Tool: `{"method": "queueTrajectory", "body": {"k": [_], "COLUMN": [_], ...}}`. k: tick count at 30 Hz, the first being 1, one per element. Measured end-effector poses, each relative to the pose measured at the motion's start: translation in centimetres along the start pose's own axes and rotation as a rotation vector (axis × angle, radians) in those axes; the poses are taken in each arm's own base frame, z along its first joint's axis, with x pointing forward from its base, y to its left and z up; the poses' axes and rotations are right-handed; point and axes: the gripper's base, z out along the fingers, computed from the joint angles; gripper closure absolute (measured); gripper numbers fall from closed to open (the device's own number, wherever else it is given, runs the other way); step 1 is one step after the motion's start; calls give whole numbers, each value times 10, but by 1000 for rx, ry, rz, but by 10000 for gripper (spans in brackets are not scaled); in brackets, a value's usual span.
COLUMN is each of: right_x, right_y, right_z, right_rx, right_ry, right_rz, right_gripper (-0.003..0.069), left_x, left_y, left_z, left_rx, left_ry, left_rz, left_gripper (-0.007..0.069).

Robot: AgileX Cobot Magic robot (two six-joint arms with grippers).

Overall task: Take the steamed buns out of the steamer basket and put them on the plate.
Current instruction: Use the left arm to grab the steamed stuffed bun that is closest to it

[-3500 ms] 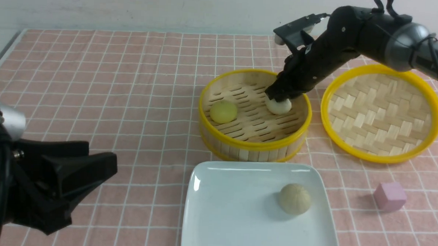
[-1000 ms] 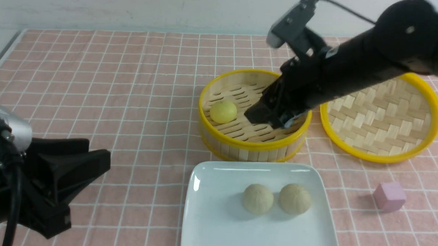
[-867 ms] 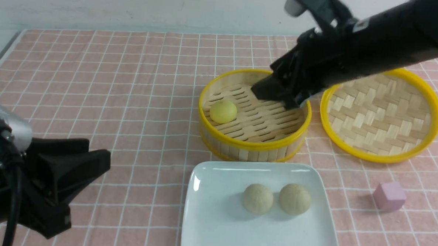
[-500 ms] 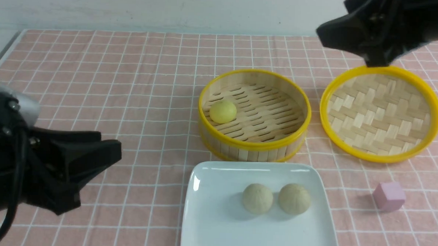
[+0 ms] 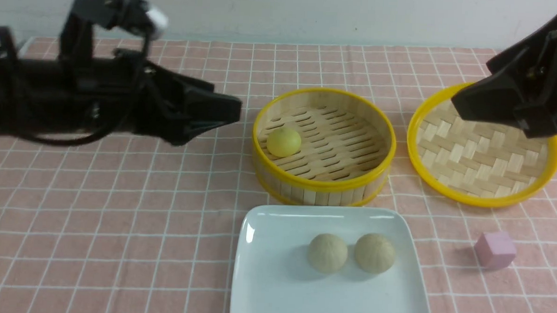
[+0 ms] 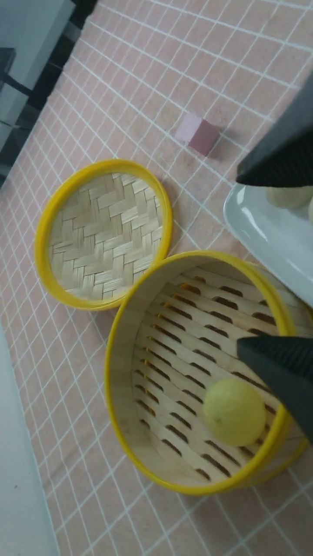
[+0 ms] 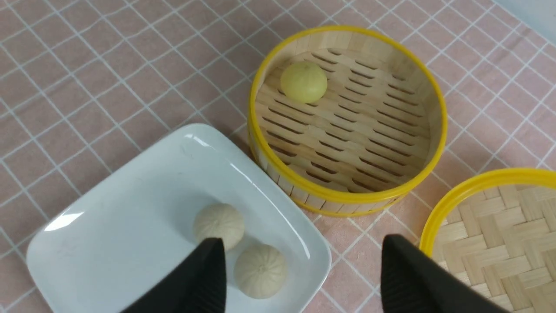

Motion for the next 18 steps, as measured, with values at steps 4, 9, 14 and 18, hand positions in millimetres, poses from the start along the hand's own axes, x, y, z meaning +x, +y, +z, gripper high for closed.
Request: {"method": "queueTrajectory", "body": {"k": [4,9,14,18], "right_x": [1,2,3,3], "right_y": [0,1,1,1], "right_z": [0,0,0,0], "right_rx": [-3,-11,-11,-12], "right_ry": [8,26,28,30], "right_rz": [1,1,1,1], "right_gripper": [183,185,185,185], "left_x": [-15,-14,-8,5], "left_y": [19,46,71,80], "left_z": [46,77,103,124], "left_rx": [-59,-111,-150,-134], "left_ry": [88,188,262,307], "left_rz": [-10,-79,-76,-39], "left_gripper": [155,155,155,155]}}
